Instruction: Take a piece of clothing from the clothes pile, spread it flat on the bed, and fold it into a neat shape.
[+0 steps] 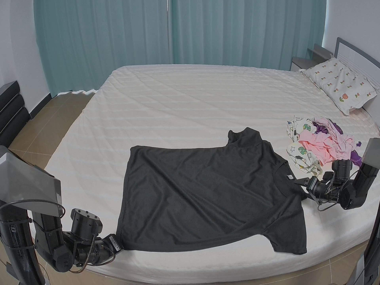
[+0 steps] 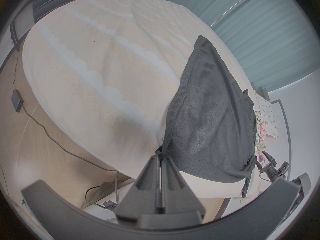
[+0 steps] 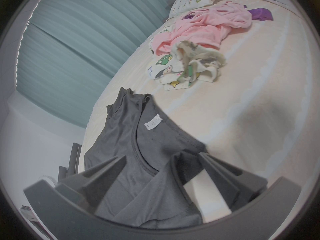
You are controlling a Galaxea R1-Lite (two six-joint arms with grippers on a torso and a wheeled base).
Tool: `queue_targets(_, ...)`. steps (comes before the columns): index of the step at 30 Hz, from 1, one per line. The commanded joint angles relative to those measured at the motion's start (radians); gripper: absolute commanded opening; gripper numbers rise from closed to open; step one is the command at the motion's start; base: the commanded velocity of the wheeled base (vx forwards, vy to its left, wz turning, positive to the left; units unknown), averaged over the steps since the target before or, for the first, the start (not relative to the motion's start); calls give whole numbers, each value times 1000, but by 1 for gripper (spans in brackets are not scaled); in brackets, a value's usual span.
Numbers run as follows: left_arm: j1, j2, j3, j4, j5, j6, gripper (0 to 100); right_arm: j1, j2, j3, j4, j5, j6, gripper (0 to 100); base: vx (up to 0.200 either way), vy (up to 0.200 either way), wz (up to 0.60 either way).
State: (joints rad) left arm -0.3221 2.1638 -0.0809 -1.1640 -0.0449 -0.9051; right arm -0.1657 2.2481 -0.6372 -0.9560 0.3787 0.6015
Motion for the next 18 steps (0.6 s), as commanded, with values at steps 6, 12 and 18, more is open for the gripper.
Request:
queue_targets(6, 0, 2, -2, 0, -1, -1, 0, -61, -119, 209, 2, 0, -72, 100, 0, 0, 0)
queue_targets(12, 0, 2, -2, 0, -1, -1, 0, -47, -131, 424, -18, 11, -250, 100, 0, 0, 0)
queue_targets(18, 3, 2, -2, 0, -1, -1, 0, -38, -127, 533, -61, 11, -292, 100, 0, 0, 0)
